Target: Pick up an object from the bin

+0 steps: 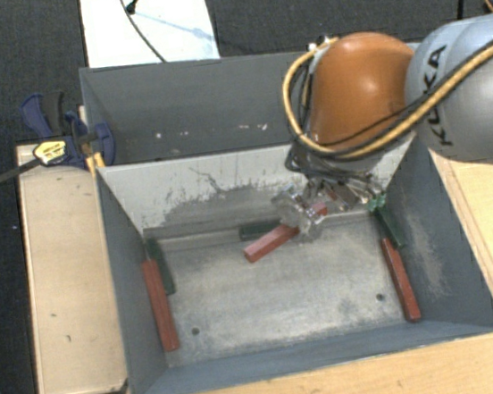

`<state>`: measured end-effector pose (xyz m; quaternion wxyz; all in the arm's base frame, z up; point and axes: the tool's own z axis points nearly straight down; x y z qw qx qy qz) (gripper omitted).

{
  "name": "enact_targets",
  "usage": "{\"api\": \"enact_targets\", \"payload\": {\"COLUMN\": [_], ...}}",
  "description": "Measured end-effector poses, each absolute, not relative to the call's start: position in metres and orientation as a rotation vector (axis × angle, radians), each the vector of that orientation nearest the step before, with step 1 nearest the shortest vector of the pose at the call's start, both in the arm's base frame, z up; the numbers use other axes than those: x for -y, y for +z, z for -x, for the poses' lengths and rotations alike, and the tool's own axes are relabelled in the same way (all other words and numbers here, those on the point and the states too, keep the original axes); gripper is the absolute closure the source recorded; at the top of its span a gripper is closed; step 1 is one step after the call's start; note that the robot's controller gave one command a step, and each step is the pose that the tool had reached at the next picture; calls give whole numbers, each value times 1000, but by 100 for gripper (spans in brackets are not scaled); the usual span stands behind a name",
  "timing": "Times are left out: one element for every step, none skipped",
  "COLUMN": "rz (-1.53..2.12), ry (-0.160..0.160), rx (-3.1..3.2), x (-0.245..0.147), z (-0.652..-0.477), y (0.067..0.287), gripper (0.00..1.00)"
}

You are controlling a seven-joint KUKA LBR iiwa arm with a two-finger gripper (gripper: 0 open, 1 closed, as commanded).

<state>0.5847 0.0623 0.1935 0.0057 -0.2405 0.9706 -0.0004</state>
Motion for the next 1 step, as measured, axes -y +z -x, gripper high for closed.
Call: {"api": "enact_targets", "payload": {"rz": [1330], "ry": [-6], "rx": [-2836], "x": [-19], "z": [-589], "y": [324], "gripper": [100]}}
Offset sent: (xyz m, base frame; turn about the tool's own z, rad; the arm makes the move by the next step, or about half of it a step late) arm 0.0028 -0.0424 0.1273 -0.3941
